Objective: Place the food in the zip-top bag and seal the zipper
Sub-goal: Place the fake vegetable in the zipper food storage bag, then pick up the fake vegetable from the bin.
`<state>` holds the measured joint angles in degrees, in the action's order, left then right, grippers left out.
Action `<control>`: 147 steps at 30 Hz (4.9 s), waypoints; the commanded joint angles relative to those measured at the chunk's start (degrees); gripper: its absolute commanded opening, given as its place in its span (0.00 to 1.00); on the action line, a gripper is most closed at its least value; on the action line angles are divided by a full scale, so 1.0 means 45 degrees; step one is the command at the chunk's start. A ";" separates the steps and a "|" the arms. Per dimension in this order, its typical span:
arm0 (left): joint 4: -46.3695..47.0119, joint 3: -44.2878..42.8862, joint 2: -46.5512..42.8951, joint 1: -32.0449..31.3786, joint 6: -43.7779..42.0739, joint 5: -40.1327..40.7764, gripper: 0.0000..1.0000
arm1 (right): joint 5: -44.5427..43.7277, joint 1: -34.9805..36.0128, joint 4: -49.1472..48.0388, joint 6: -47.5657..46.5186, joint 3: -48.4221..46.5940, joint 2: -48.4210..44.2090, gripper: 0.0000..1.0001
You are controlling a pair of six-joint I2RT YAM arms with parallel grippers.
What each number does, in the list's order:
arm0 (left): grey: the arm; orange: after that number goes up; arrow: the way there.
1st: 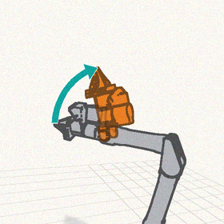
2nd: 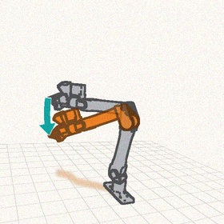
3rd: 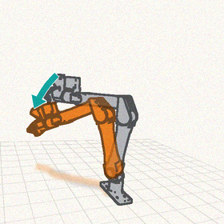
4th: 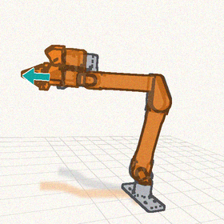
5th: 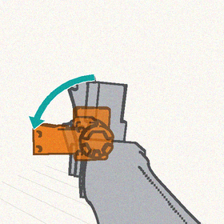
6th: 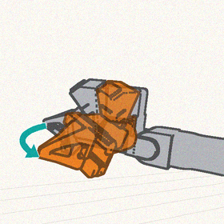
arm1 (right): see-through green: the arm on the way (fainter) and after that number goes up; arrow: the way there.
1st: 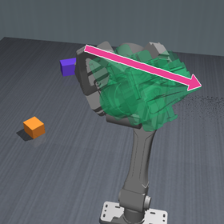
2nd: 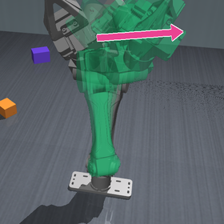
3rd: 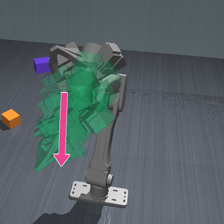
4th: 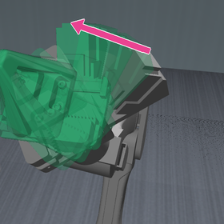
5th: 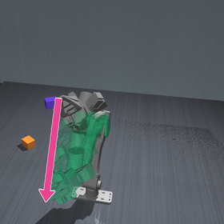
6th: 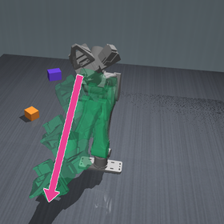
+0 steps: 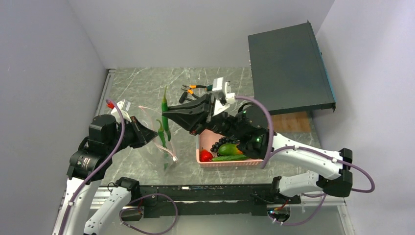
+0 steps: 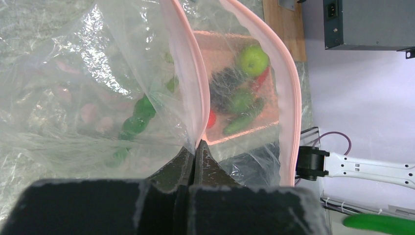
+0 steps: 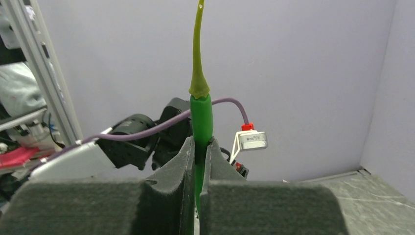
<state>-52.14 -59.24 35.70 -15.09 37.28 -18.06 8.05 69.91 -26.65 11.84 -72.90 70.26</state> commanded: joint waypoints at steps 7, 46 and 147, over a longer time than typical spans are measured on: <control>0.0277 -0.0113 -0.0089 -0.0060 0.0290 -0.0104 0.00 | -0.0346 0.0610 0.0593 -0.1862 -0.1013 0.1016 0.00; 0.0161 -0.0166 -0.0179 -0.0049 0.0125 -0.0126 0.00 | -0.5998 0.1175 0.3695 -0.0461 0.1533 -0.0964 0.49; -0.0199 0.0157 -0.0561 -0.0052 -0.0178 0.0032 0.00 | -0.5741 -0.1766 1.3643 0.1015 0.1297 0.5532 0.51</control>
<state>-53.15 -56.49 33.47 -15.09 37.08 -18.09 -13.65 62.61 40.97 16.58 -63.46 93.43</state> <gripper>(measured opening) 0.013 0.505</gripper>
